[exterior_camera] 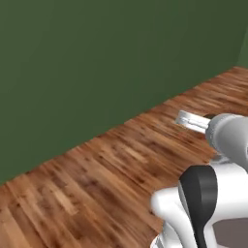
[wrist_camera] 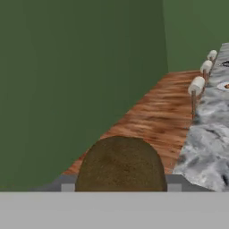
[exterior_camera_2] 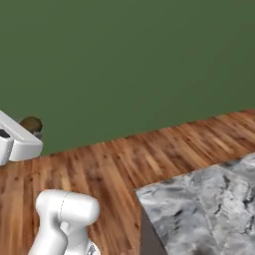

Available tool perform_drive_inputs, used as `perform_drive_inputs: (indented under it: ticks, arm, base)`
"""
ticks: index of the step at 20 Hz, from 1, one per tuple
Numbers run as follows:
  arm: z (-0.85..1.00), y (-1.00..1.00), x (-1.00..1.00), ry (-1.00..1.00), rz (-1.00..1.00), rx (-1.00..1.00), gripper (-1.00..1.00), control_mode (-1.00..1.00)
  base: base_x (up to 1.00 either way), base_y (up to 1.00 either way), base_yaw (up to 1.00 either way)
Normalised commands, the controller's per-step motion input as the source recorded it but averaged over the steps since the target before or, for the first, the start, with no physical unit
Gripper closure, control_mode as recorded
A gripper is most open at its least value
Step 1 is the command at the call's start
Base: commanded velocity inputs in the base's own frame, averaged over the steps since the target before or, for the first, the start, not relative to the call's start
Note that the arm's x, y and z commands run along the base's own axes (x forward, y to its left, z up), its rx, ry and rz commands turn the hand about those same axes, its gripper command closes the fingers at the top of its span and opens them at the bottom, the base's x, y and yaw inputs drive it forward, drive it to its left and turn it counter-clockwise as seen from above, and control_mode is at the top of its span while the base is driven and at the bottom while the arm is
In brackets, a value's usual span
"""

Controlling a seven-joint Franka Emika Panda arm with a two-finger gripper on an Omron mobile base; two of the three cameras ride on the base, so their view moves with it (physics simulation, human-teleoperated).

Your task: Pick up the orange and kiwi from the fridge and place one fruit on each plate on the dining counter.

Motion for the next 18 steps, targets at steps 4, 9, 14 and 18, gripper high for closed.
perform_drive_inputs:
  ticks: [4,9,14,18]
  arm:
    - [0.0,0.0,0.0,0.0,0.0,0.0,1.0,1.0]
    - [0.0,0.0,0.0,0.0,0.0,0.0,1.0,1.0]
    - [0.0,0.0,0.0,0.0,0.0,0.0,1.0,1.0]
    - [0.0,0.0,0.0,0.0,0.0,0.0,1.0,1.0]
  base:
    - [0.86,0.7,-0.58]
    - [0.86,0.7,-0.58]
    - [0.85,0.7,-0.58]
    - [0.87,0.71,-0.57]
